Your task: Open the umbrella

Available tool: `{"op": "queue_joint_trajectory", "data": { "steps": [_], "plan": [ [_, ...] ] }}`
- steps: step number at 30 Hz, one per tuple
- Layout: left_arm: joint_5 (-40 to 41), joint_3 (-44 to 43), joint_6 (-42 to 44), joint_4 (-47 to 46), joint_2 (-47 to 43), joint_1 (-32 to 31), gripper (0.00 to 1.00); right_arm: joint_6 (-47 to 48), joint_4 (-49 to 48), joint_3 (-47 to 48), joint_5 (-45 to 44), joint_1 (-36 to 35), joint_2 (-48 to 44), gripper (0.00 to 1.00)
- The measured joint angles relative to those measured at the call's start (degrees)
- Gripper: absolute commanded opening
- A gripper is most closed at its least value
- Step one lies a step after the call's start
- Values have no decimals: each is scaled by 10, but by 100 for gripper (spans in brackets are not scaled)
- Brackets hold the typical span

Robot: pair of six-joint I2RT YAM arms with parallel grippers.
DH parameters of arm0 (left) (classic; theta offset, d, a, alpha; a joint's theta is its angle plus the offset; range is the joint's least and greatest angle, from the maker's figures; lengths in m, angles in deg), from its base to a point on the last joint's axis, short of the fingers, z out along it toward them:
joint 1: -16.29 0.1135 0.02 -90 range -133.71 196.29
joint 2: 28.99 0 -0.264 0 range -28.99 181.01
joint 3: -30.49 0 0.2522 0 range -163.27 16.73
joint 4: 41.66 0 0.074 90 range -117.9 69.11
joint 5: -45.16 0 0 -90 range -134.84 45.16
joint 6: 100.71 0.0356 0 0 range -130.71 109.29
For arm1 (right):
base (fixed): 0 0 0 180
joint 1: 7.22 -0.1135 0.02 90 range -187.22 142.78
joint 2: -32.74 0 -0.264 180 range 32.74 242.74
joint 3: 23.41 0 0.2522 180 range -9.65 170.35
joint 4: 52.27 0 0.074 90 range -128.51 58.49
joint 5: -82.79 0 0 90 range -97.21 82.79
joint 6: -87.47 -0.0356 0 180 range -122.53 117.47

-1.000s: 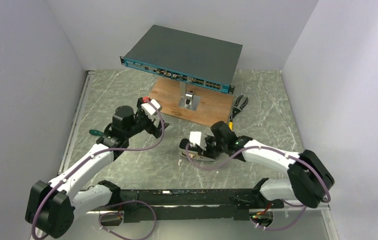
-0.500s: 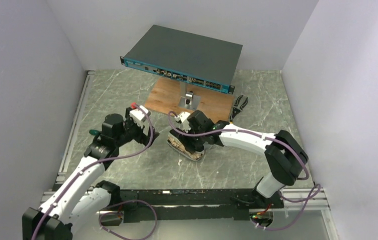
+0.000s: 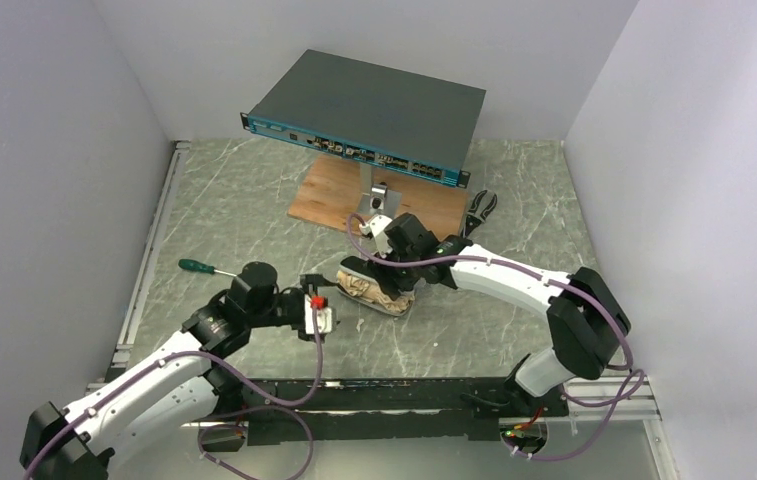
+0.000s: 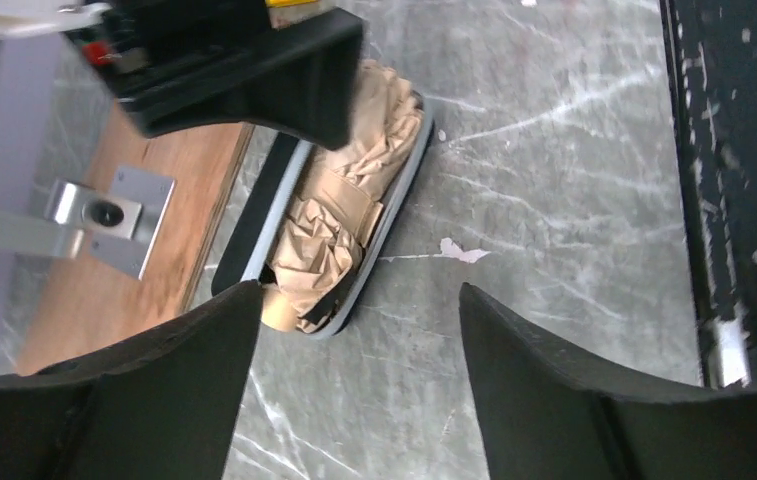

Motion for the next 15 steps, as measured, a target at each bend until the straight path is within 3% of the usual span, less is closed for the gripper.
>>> {"op": "queue_joint_trajectory", "data": {
  "steps": [3,8,15],
  "plan": [
    [5,9,58,-7,15,-29,63,2,4,0,-1,10,-11,60],
    [10,9,130,-43,78,-56,55,7,4,0,-3,30,-25,56],
    [21,-5,172,-90,171,-74,58,19,3,0,-14,47,-30,48]
  ]
}}
